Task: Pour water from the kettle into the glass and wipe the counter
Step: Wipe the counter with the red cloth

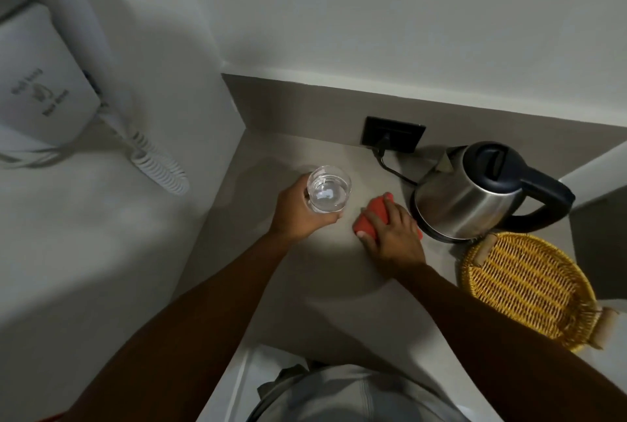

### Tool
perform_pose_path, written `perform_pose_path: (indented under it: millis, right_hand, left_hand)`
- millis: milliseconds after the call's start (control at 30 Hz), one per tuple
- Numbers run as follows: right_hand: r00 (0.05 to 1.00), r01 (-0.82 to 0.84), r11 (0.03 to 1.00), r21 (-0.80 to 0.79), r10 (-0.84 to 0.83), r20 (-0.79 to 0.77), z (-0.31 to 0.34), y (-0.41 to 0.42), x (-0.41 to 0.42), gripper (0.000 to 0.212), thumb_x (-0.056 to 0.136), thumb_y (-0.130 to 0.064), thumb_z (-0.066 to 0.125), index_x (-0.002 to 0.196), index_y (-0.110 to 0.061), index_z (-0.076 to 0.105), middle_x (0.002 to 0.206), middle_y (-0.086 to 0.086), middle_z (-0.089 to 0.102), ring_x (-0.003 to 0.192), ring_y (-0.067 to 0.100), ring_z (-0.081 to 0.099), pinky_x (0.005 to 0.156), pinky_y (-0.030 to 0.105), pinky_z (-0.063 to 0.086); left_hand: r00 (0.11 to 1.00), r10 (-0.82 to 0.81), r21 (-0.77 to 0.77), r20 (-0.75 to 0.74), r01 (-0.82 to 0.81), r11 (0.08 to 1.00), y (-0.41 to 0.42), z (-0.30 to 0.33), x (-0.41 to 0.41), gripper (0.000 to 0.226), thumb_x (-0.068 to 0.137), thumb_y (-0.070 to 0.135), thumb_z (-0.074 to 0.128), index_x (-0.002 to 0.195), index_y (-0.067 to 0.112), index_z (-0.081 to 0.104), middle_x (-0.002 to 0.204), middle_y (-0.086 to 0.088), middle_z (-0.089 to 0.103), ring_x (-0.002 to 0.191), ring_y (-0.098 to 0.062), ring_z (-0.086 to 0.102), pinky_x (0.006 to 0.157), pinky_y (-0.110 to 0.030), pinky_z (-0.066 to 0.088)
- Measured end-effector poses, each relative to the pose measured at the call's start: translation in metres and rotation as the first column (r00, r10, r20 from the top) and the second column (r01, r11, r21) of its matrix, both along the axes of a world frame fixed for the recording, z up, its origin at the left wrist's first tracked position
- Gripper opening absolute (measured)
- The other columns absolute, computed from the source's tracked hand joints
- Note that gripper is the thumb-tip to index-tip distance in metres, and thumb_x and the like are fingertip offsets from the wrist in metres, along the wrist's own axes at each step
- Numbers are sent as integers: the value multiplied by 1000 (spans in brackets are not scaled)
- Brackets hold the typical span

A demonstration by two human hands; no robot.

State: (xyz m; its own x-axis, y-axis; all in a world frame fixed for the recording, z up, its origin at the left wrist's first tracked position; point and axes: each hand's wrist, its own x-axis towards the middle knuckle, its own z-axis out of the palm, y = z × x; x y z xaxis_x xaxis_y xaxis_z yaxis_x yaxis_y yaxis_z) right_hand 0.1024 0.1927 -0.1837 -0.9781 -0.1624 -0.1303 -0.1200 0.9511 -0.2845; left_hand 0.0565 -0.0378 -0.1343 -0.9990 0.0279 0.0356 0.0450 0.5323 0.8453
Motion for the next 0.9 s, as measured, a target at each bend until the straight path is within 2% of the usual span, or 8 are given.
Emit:
perform_pose_path:
  millis: [67, 167, 267, 367, 500, 700, 800, 900]
  right_hand:
    - [999, -37, 999, -9, 37, 16, -2, 11, 28, 62, 94, -71, 31, 149, -42, 34, 162, 13, 20, 139, 39, 26, 110, 58, 29]
    - [984, -177, 982, -66, 178, 10, -6, -1, 72, 60, 93, -72, 31, 140, -39, 49, 156, 19, 34, 135, 45, 38, 103, 63, 39]
    - [947, -322, 946, -40, 322, 8, -9, -37, 83, 56, 93, -70, 36, 139, -41, 51, 155, 19, 38, 136, 45, 40, 103, 63, 39]
    - [939, -345, 938, -39, 345, -14, -4, -60, 54, 56, 92, -67, 43, 141, -40, 49, 154, 19, 38, 138, 44, 36, 107, 58, 33]
    - [980, -197, 980, -9, 197, -17, 2, -58, 5, 61, 94, -63, 45, 144, -29, 49, 158, 22, 29, 141, 44, 29, 114, 53, 25]
    - [997, 73, 997, 30, -74, 7, 2, -14, -1, 60, 93, -66, 39, 148, -40, 37, 161, 18, 21, 139, 42, 26, 112, 58, 26]
    - [992, 126, 991, 40, -125, -31, -2, 2, 31, 60, 94, -68, 34, 147, -39, 36, 158, 18, 26, 137, 41, 30, 109, 58, 32]
    - [981, 191, 980, 55, -188, -56, -6, 17, 61, 60, 95, -69, 31, 147, -39, 36, 156, 18, 31, 135, 41, 34, 107, 58, 33]
  left_hand:
    - [1000, 0, -3, -1, 0, 1000, 1, 0, -1, 79, 51, 43, 98, 121, 37, 64, 100, 34, 70, 97, 13, 67, 80, -4, 49]
    - [1000, 0, 4, 6, 0, 1000, 3, 0, -2, 74, 50, 48, 96, 115, 50, 60, 102, 45, 65, 95, 15, 66, 79, -3, 49]
    - [1000, 4, 16, 0, -4, 1000, 4, -4, -2, 75, 50, 50, 96, 116, 49, 61, 106, 35, 70, 98, 8, 69, 85, -14, 55]
    - [1000, -6, 16, -10, 6, 1000, 0, -5, 2, 73, 51, 52, 96, 115, 55, 60, 108, 31, 71, 101, 5, 70, 86, -18, 57]
    - [1000, -1, -14, -29, 1, 1000, -9, -5, 8, 83, 52, 55, 95, 126, 40, 61, 111, 21, 74, 104, 5, 69, 89, -22, 58]
    - [1000, -4, -50, 20, 5, 999, -10, -6, 16, 79, 48, 53, 95, 118, 54, 57, 105, 42, 66, 99, 11, 67, 84, -13, 55]
    - [998, -11, 7, 55, 10, 1000, -3, -13, 18, 78, 50, 47, 98, 115, 60, 57, 110, 30, 71, 101, 6, 69, 88, -22, 59]
    - [995, -55, 48, 86, 51, 998, 16, -22, 20, 81, 49, 43, 99, 121, 45, 62, 112, 17, 74, 103, -2, 71, 91, -34, 61]
